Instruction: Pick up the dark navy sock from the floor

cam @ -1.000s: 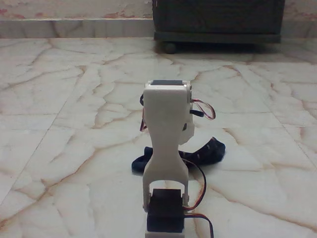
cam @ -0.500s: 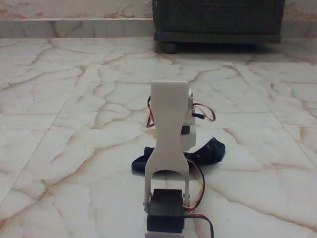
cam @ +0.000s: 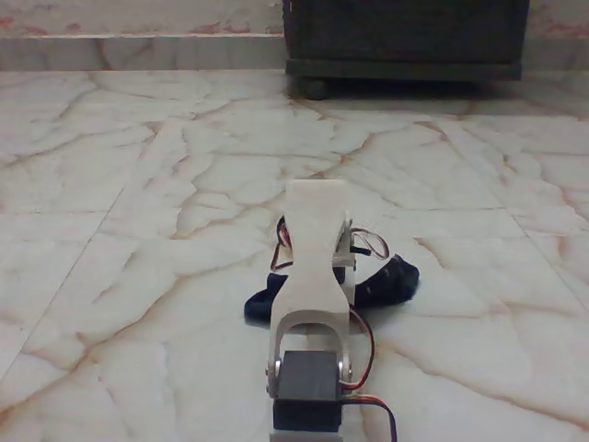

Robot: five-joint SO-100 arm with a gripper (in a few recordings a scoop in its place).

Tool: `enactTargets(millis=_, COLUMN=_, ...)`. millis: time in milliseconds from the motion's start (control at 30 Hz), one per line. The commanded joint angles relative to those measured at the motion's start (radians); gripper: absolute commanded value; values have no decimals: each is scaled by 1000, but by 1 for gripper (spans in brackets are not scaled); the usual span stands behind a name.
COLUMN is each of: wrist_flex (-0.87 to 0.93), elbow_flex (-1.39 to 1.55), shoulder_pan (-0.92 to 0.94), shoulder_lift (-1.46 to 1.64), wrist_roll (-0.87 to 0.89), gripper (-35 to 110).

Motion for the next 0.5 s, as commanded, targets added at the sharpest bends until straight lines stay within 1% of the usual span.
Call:
enactTargets(millis=0, wrist_flex=-66, elbow_flex=-44, shoulder_pan=6, shoulder_lift=-15, wrist_roll=-54, gripper=8)
enactTargets(millis=200, wrist_flex=-219, elbow_flex=-144, shoulder_pan=5, shoulder_lift=-155, wrist_roll=-74, gripper=7)
enactTargets(millis=367, wrist_flex=-276, elbow_flex=-166, shoulder_pan=3, shoulder_lift=-183, wrist_roll=-95, gripper=5)
enactTargets(millis=467, wrist_flex=-281, elbow_flex=-153, shoulder_pan=3, shoulder_lift=-167, wrist_roll=-181, gripper=2)
